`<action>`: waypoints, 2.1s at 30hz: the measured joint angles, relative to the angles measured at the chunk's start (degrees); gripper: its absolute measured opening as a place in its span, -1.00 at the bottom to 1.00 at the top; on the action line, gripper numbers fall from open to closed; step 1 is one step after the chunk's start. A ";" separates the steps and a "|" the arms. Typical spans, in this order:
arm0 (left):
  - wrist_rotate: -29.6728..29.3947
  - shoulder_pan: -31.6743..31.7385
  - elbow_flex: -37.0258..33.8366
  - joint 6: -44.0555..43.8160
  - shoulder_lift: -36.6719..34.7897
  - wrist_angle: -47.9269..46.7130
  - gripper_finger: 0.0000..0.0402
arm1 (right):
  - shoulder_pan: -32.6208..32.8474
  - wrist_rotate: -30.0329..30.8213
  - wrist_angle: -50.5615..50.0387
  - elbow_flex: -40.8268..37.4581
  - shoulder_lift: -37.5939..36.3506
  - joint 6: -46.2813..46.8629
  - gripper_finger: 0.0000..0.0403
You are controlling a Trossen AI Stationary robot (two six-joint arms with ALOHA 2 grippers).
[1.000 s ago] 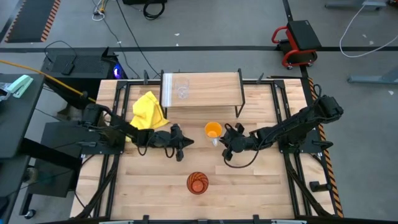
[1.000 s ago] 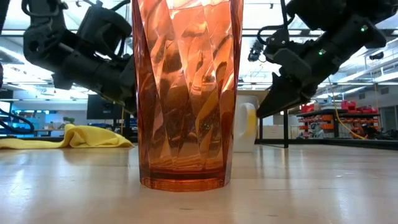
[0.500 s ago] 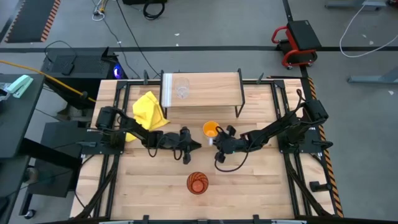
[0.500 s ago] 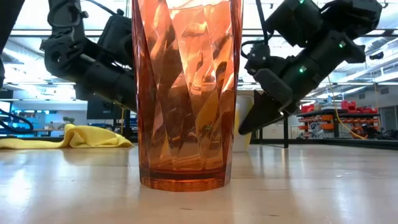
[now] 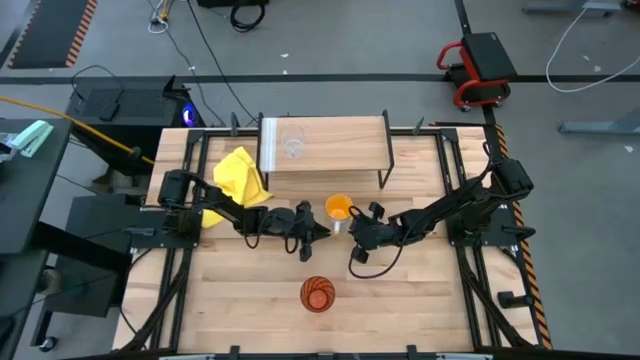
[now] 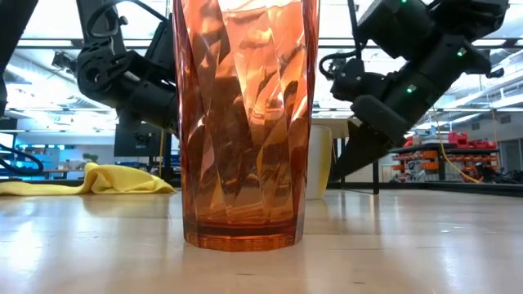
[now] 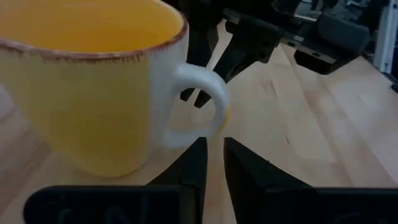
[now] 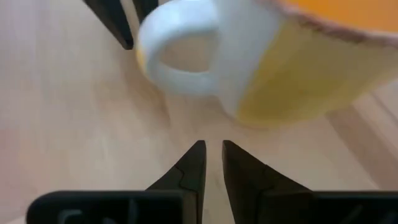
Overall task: Stack small to large cups/mugs on shelf
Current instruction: Put the yellow mug on the shelf
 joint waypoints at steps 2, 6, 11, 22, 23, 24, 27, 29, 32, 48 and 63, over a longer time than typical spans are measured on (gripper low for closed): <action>1.74 0.24 0.00 0.13 0.00 -0.09 -0.67 | 0.97 0.39 -1.77 0.04 0.02 0.27 -0.70; 3.10 0.60 -0.01 2.38 0.00 -0.79 -0.66 | 3.10 1.22 -1.82 -0.90 0.04 0.98 -0.70; 3.90 0.61 0.00 5.88 0.00 -0.92 -0.69 | 6.02 3.91 -1.91 -3.02 0.04 4.63 -0.70; 8.55 2.13 2.63 5.72 0.00 -1.27 -0.70 | 8.46 7.39 -1.19 -3.59 0.04 6.25 -0.70; 8.56 2.15 2.91 5.37 -0.02 -2.02 -0.69 | 8.46 7.59 -1.18 -3.59 0.04 6.25 -0.70; 8.66 2.29 3.09 4.91 -0.02 -3.01 -0.68 | 8.48 7.74 -1.13 -3.59 0.04 6.22 -0.70; 8.48 2.74 3.19 4.07 -0.02 -5.16 -0.64 | 8.46 7.98 -0.92 -3.59 0.04 5.99 -0.70; 8.42 2.86 3.23 3.94 -0.02 -5.24 -0.62 | 8.18 8.01 -0.40 -3.59 0.04 5.66 -0.70; 8.33 2.82 3.43 3.89 -0.02 -5.28 -0.58 | 7.42 7.99 1.68 -3.61 0.04 3.97 -0.70; 8.37 2.80 4.00 2.83 -0.02 -5.24 -0.49 | 2.23 7.96 6.54 -3.61 0.07 -3.02 -0.70; 6.96 2.80 4.00 2.80 -0.02 -5.22 -0.49 | -0.29 2.42 18.68 -3.59 0.11 -10.53 -0.70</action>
